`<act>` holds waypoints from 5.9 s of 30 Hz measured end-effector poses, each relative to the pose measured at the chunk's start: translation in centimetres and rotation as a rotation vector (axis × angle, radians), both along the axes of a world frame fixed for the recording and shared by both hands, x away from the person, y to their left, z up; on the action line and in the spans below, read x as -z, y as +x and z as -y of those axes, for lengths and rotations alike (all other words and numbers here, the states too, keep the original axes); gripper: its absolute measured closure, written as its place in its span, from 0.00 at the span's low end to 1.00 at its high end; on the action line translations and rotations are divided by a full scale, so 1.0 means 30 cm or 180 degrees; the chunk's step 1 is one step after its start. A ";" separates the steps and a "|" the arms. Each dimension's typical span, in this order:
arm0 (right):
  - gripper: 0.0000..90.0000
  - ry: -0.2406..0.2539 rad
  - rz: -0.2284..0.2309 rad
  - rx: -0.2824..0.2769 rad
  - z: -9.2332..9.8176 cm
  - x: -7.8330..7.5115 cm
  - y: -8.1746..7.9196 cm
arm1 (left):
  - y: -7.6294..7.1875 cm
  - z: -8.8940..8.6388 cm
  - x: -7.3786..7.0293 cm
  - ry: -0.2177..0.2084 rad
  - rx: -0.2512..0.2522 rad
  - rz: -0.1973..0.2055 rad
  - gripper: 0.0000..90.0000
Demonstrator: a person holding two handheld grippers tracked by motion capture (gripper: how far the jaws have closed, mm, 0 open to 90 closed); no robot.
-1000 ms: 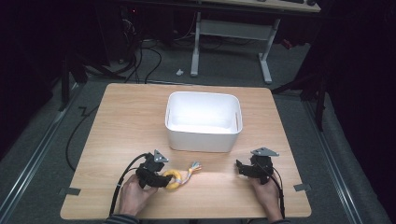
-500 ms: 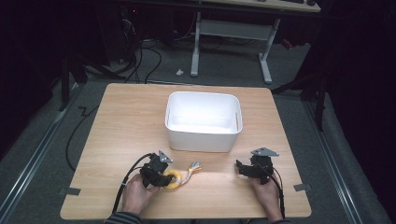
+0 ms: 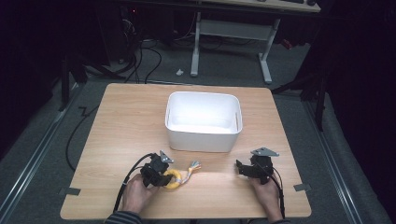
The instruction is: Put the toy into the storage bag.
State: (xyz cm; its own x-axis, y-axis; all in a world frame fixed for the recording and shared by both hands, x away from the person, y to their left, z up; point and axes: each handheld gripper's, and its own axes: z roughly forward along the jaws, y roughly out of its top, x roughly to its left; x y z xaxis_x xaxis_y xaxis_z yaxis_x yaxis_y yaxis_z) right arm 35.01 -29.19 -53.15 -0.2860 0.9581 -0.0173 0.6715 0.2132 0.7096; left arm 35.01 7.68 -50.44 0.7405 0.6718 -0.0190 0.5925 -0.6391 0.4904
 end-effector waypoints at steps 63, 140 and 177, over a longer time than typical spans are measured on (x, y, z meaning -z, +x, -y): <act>0.21 -0.0003 0.0001 -0.0008 0.000 0.000 -0.002 | -0.042 -0.113 -0.348 -0.0483 0.0024 0.0220 0.74; 0.21 0.0003 -0.0003 -0.0012 0.000 0.000 -0.007 | 0.296 0.079 -0.583 -0.0316 0.0014 0.0224 0.74; 0.21 -0.0002 0.0002 -0.0028 0.000 0.000 -0.004 | 0.419 0.171 -0.513 -0.0065 -0.0217 0.0288 0.74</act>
